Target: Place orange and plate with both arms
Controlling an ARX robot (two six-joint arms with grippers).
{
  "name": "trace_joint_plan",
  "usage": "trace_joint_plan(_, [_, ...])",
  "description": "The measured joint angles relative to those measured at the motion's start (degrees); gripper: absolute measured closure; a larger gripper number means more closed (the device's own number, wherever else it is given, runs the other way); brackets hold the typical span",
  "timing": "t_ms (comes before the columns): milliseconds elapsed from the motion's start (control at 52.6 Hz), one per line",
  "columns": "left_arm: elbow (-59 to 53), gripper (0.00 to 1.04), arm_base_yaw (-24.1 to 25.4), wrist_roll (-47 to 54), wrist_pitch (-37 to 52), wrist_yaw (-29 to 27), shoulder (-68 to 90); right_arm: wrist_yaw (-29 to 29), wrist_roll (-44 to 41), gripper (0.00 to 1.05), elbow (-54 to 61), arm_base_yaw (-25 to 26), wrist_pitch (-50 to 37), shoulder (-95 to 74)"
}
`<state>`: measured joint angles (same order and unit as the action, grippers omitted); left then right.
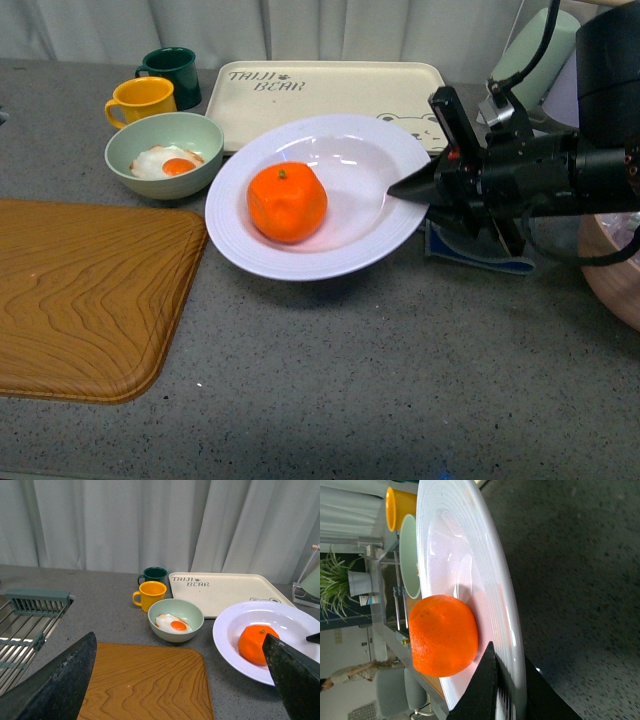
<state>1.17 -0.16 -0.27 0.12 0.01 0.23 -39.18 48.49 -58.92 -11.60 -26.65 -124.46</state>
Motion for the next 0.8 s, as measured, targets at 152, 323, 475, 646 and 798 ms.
trace_joint_plan(152, [0.0,0.07,0.0,0.0,0.0,0.0,0.0,-0.8,0.4,1.02,-3.3,0.5,0.2,0.2])
trace_joint_plan(323, [0.0,0.07,0.0,0.0,0.0,0.0,0.0,-1.3,0.4,1.02,-10.4,1.6,2.4,-1.3])
trace_joint_plan(475, [0.0,0.07,0.0,0.0,0.0,0.0,0.0,-1.5,0.8,1.02,-20.3,2.6,5.9,-7.0])
trace_joint_plan(646, [0.0,0.07,0.0,0.0,0.0,0.0,0.0,-1.6,0.6,1.02,-31.2,2.9,11.4,-14.1])
trace_joint_plan(798, [0.0,0.07,0.0,0.0,0.0,0.0,0.0,-1.6,0.9,1.02,-44.5,3.0,16.2,-22.7])
